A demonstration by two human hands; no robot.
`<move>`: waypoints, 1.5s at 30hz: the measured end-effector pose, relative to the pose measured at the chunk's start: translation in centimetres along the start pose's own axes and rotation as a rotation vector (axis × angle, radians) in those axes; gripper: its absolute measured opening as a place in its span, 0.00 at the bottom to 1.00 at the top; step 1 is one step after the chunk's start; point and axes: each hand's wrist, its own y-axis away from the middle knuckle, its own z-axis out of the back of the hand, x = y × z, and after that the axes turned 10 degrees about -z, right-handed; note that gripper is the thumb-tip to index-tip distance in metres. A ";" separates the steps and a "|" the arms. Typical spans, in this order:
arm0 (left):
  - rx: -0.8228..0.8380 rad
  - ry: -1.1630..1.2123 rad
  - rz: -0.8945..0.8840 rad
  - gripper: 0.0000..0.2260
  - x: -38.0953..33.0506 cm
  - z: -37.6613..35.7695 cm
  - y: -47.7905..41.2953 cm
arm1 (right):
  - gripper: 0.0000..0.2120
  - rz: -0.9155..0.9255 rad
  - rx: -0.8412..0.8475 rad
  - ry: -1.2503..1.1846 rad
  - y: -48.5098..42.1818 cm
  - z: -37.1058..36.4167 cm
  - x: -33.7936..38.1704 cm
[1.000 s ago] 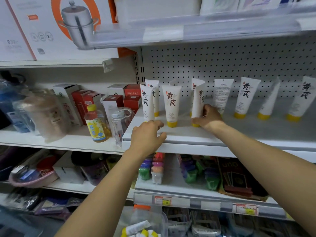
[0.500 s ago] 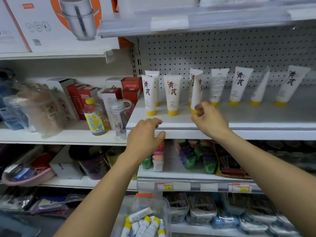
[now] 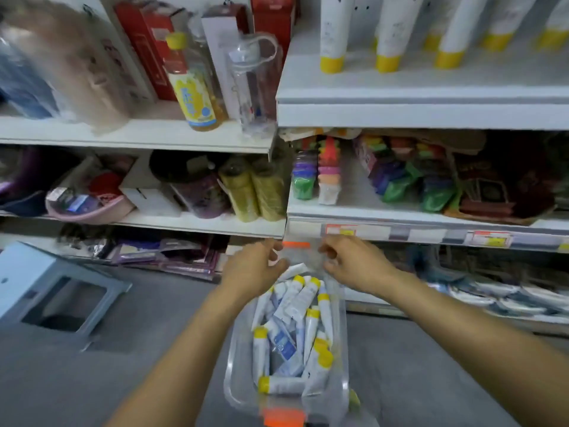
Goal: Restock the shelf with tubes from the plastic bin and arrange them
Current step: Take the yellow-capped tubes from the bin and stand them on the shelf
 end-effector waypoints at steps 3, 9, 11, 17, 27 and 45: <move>0.097 0.146 0.140 0.16 3.5 -4.1 0.4 | 0.14 0.005 0.229 0.048 -1.6 -5.0 -0.7; 0.311 0.164 0.362 0.19 10.6 -13.9 0.1 | 0.18 -0.023 0.591 0.199 -6.1 -16.8 -3.3; 0.358 0.171 0.477 0.20 12.6 -17.7 -0.5 | 0.17 -0.044 0.634 0.230 -8.2 -20.3 -4.4; 0.338 0.291 0.765 0.26 15.4 -27.3 -0.9 | 0.20 -0.082 0.456 0.347 -13.7 -26.3 -6.1; 0.233 -0.183 0.629 0.30 15.9 -32.1 0.3 | 0.21 0.158 0.327 0.870 -18.1 -30.2 -6.3; -0.048 0.609 0.818 0.25 10.1 -17.1 3.0 | 0.19 -0.409 0.661 -0.348 -8.7 -15.8 -4.2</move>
